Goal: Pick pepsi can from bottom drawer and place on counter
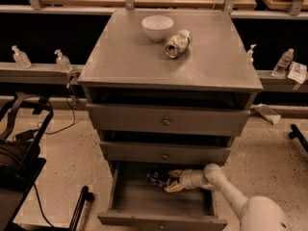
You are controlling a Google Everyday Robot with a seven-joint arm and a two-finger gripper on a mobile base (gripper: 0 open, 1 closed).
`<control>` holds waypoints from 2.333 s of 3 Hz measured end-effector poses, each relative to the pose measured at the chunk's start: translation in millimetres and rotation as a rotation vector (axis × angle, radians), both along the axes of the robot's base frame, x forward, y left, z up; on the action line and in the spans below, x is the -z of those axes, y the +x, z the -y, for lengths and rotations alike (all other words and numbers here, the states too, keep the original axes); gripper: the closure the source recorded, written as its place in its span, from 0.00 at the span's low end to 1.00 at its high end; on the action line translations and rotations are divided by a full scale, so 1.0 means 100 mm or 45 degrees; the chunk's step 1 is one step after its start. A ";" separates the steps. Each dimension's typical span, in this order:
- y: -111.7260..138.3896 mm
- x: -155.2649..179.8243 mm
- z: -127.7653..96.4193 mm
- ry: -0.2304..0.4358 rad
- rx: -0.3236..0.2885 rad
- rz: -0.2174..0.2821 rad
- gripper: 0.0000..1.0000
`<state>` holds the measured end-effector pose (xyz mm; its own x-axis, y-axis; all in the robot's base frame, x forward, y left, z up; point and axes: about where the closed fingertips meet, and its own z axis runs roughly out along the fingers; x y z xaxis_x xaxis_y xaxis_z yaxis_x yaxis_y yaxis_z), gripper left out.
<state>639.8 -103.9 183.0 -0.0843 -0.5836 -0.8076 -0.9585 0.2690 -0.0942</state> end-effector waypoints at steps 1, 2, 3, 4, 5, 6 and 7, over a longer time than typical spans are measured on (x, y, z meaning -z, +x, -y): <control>0.05 -0.18 -0.11 0.042 -0.051 -0.003 1.00; -0.07 -0.31 0.01 0.085 0.012 0.014 1.00; -0.23 -0.49 0.15 0.072 0.063 0.039 1.00; -0.40 -0.70 0.16 0.041 0.074 0.058 1.00; -0.57 -0.94 0.19 -0.013 0.086 0.076 1.00; -0.71 -0.97 0.01 -0.007 0.048 0.062 1.00; -0.71 -0.97 0.01 -0.007 0.048 0.062 1.00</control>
Offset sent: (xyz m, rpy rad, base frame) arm -0.0272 -0.0229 0.0473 0.1059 -0.0262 -0.0796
